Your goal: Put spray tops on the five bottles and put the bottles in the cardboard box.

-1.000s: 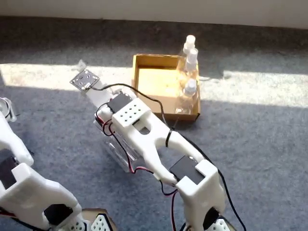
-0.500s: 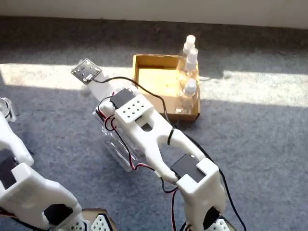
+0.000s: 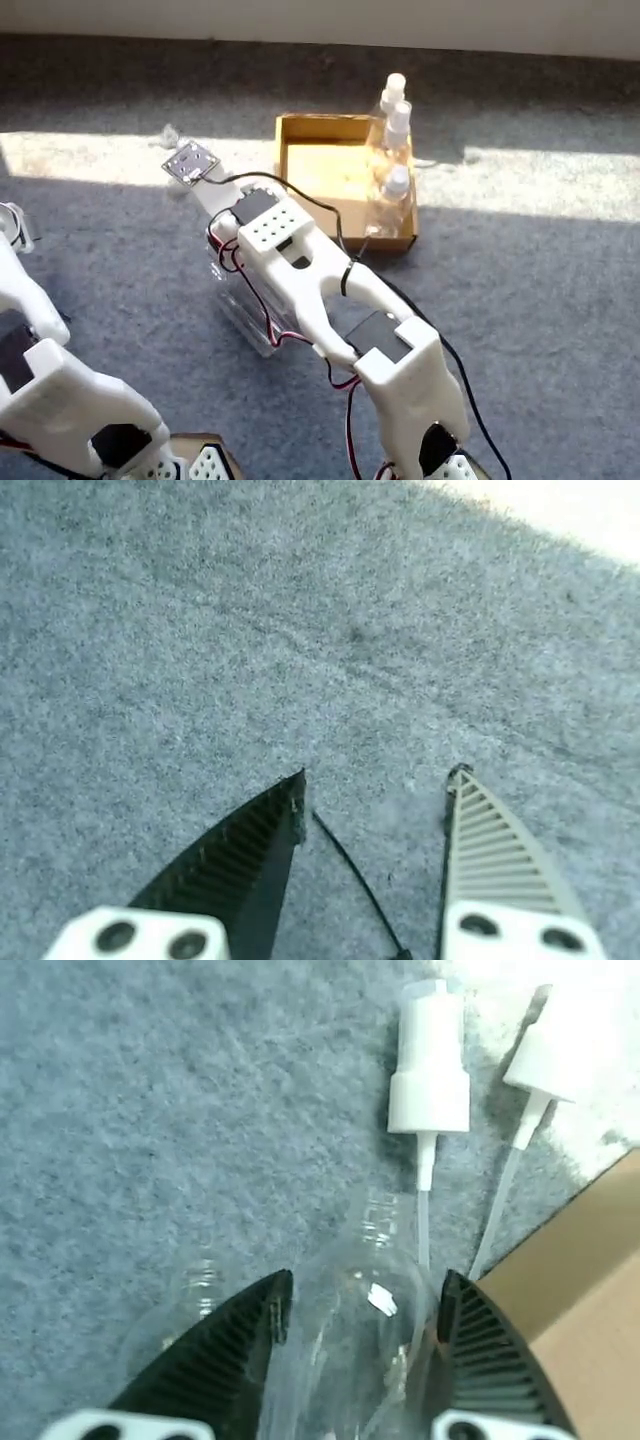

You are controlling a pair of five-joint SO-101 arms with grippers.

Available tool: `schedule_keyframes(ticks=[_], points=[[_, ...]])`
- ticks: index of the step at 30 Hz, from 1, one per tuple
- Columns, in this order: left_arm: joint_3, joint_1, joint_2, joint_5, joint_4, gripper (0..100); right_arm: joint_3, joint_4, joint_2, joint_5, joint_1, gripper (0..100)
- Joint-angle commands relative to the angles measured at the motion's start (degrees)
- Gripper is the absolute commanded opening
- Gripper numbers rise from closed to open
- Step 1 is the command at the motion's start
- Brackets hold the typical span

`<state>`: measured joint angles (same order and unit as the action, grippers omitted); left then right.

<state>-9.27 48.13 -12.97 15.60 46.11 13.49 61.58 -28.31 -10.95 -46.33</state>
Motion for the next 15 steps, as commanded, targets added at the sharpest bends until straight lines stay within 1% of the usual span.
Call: schedule_keyframes(ticks=[1, 9, 11, 13, 15], points=[[2.6, 0.0, 0.9, 0.3, 0.1, 22, 2.0, 4.3, 0.6, 0.7, -1.4, 20.3], [2.4, 0.0, 1.0, 0.3, 0.3, 22, 1.9, 5.3, 0.7, 0.8, -1.6, 19.5], [2.4, 0.0, 1.0, 0.3, 0.3, 22, 2.2, 6.5, 0.9, 0.8, -1.7, 14.2], [2.5, 0.1, 1.1, 0.3, 0.3, 22, 2.4, 10.0, 0.9, 0.6, -1.7, 8.3], [2.7, 0.2, 1.1, 0.3, 0.3, 22, 3.9, 11.9, 1.5, 0.5, -1.6, 6.7]])
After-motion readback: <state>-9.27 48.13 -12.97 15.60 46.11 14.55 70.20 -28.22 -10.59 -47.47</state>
